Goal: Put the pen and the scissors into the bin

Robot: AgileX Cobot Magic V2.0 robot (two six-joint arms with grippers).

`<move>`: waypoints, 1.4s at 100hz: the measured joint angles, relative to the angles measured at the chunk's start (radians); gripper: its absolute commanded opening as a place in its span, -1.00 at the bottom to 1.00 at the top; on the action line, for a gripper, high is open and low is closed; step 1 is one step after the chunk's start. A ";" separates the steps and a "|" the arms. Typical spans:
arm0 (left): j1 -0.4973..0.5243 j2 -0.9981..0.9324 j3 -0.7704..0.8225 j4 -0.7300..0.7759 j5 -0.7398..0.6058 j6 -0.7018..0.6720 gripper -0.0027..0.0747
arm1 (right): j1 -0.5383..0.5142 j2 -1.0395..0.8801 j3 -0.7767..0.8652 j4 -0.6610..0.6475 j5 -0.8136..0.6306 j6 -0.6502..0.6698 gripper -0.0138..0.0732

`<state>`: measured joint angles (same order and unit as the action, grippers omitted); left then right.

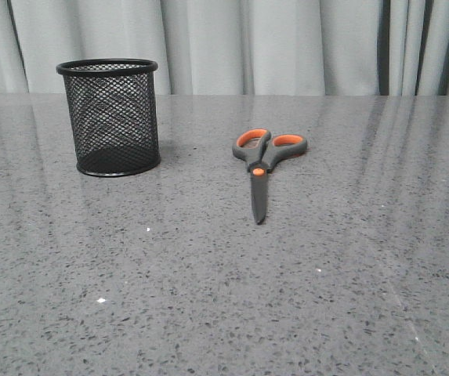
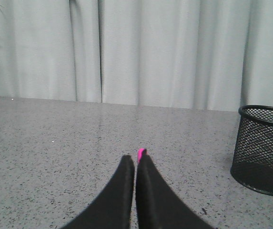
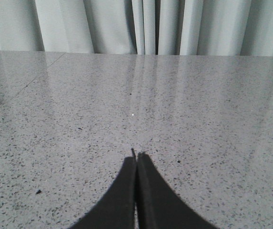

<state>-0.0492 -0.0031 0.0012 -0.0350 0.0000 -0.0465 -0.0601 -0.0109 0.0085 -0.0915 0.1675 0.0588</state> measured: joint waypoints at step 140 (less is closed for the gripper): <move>0.000 0.000 0.000 -0.550 -0.008 0.000 -0.99 | 0.000 0.000 0.000 0.473 -0.152 0.000 -0.85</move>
<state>-0.0492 -0.0031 0.0012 -0.5849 -0.0075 -0.0465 -0.0601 -0.0109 0.0085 0.3816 0.0158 0.0588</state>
